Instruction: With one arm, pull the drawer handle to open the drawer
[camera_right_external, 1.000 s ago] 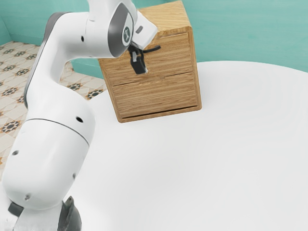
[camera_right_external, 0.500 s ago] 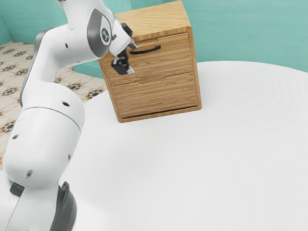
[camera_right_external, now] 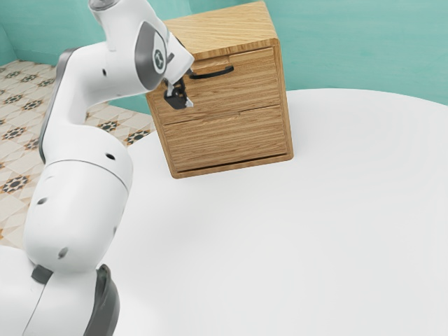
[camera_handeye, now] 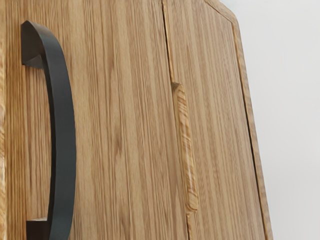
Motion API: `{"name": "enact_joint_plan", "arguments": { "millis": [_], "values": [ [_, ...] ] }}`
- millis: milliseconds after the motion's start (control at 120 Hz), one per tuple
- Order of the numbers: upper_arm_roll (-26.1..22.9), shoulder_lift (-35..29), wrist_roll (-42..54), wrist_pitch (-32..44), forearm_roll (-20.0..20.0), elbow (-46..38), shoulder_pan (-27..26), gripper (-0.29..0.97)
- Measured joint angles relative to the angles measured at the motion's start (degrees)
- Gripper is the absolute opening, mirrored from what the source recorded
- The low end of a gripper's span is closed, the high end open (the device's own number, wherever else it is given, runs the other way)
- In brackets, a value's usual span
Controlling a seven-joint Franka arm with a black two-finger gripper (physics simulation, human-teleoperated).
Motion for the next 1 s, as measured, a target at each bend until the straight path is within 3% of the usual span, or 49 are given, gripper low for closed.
{"name": "enact_joint_plan", "arguments": {
  "millis": [142, 317, 1000],
  "values": [
    [0.68, 1.69, -3.51, -0.69, -0.23, 3.19, 0.16, 0.59],
    [3.13, 4.97, -7.44, -2.35, -3.62, 7.00, 1.80, 0.59],
    [-0.51, 5.04, -16.18, -2.51, -5.04, 13.88, 3.96, 0.60]
  ]
}}
